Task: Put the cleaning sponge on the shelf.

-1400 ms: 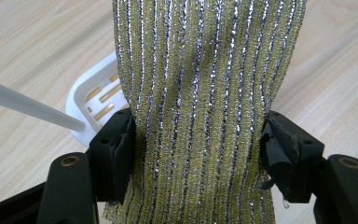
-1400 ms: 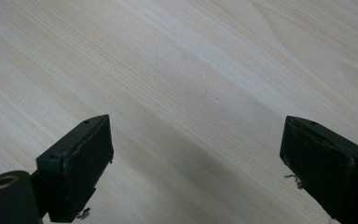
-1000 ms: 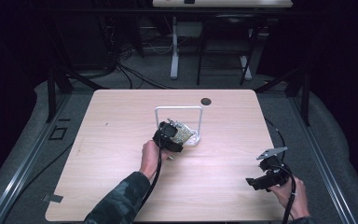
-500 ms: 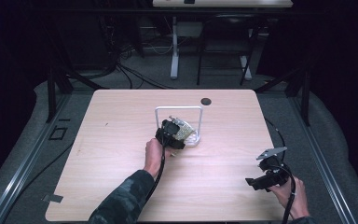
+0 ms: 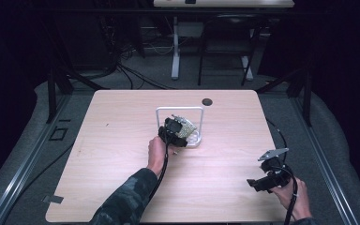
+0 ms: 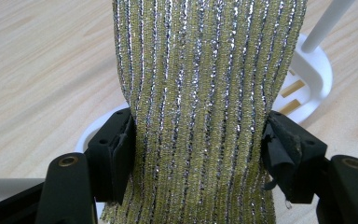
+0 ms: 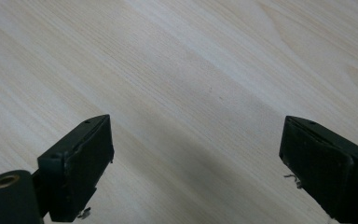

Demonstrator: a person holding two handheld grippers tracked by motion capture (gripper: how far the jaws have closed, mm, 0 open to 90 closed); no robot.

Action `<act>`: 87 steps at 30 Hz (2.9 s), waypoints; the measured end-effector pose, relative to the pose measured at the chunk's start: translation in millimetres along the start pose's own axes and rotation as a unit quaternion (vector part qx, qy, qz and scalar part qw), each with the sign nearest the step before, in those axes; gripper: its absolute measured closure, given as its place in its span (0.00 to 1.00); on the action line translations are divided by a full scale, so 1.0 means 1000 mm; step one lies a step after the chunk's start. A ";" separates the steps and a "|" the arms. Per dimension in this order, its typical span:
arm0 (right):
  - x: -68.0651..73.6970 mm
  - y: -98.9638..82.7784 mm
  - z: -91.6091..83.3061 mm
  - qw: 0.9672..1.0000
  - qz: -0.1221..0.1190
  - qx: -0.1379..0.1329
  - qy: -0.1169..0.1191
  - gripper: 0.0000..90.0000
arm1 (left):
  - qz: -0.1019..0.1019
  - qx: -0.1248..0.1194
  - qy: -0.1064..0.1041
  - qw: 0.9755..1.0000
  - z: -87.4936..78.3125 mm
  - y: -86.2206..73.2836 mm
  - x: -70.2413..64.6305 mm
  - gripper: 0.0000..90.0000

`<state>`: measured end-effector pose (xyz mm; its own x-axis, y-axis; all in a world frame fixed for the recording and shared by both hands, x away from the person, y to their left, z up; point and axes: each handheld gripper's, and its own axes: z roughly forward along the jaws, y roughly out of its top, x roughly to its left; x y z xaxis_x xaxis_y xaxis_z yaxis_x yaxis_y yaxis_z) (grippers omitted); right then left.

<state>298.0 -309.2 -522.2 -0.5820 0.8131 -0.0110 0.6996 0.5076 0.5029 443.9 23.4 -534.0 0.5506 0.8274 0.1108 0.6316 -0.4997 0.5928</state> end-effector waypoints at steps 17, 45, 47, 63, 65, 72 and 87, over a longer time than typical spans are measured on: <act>-0.002 0.000 0.002 1.000 0.000 0.001 -0.002 0.10 | 0.002 -0.005 0.003 1.000 0.005 0.002 0.003 0.33; 0.000 0.001 -0.002 1.000 -0.009 -0.009 0.000 0.11 | 0.013 -0.020 0.019 1.000 0.008 0.005 -0.005 0.15; 0.000 0.002 -0.001 1.000 -0.009 -0.008 0.000 0.11 | 0.016 -0.023 0.019 0.999 0.006 0.005 -0.006 0.15; 0.001 0.002 -0.003 1.000 -0.011 -0.008 -0.003 0.11 | 0.044 -0.051 -0.009 0.998 -0.025 0.007 -0.014 0.12; 0.001 0.002 -0.004 1.000 -0.011 -0.008 -0.003 0.11 | 0.051 -0.051 -0.015 0.997 -0.031 0.007 -0.014 0.12; 0.002 0.002 -0.005 1.000 -0.012 -0.018 -0.008 0.11 | 0.081 -0.037 -0.038 0.995 -0.049 0.003 -0.014 0.10; 0.002 0.002 -0.004 1.000 -0.010 -0.022 -0.014 0.11 | 0.090 -0.042 -0.047 0.994 -0.093 -0.023 0.007 0.06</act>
<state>296.1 -307.6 -517.6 -0.5830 0.8113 -0.0447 0.6691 0.5106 0.5401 382.6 64.5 -472.3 0.7024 0.6962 0.1482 0.4722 -0.6116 0.6348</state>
